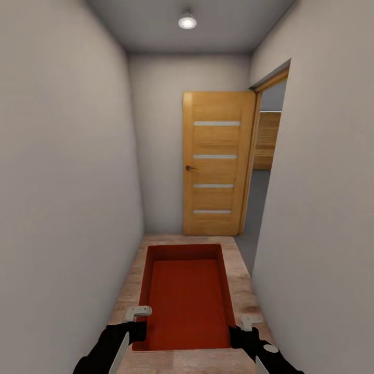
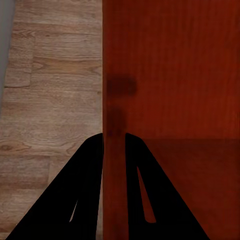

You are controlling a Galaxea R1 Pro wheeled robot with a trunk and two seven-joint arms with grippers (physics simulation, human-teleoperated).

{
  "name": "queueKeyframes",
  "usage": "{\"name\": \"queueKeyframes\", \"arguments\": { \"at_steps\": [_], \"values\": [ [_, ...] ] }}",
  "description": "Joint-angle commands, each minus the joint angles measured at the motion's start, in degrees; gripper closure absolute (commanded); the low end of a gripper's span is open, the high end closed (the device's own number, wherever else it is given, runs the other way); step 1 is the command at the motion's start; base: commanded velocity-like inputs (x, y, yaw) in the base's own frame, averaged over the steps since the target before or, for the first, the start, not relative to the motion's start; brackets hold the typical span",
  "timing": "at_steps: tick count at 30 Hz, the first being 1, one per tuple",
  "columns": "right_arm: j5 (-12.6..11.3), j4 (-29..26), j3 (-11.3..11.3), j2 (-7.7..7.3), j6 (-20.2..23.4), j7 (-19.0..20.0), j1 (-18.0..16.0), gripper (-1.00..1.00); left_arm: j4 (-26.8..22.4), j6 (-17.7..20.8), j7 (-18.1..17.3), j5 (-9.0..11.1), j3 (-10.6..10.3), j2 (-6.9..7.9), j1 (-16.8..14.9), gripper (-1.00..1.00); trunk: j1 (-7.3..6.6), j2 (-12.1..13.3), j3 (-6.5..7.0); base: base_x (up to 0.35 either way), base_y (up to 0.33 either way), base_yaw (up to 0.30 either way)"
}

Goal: Move the two storage containers from the living room to the garage. In the garage, place one container on the floor and stack the other container on top of it (either order is fine).

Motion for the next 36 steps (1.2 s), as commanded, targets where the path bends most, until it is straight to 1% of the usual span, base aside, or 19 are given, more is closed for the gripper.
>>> {"name": "queueKeyframes", "arguments": {
  "at_steps": [1, 7, 13, 16, 36],
  "values": [
    [-0.52, 0.19, 0.07, -0.11, -0.24, 2.75, -0.02, 1.0, -0.98, -1.2, -0.35, 0.51, 0.28, 0.56, -0.02, 1.0, 0.05, -0.05, -0.04, 0.323, 0.0, 0.0],
    [-0.51, 0.19, 0.09, -0.1, -0.28, 2.53, -0.02, 1.0, -0.95, -1.2, -0.35, 0.49, 0.28, 0.54, -0.02, 1.0, 0.05, -0.05, -0.04, 0.323, 0.0, 0.0],
    [0.62, 0.19, 0.15, -0.1, -0.28, 2.48, -0.02, 1.0, -0.94, -1.22, -0.35, 0.52, 0.28, 0.25, -0.01, 1.0, 0.05, -0.05, -0.04, 0.323, 0.0, 0.0],
    [0.8, 0.19, 0.16, -0.1, -0.28, 2.44, -0.02, 1.0, -0.94, -1.2, -0.35, 0.5, 0.28, 0.18, -0.03, 1.0, 0.05, -0.05, -0.04, 0.323, 0.0, 0.0],
    [0.89, 0.19, 0.16, -0.1, -0.28, 2.42, -0.02, 1.0, -0.92, -1.27, -0.35, 0.53, 0.28, 0.28, -0.03, 1.0, 0.05, -0.05, -0.04, 0.323, 0.0, 0.0]
  ]
}}
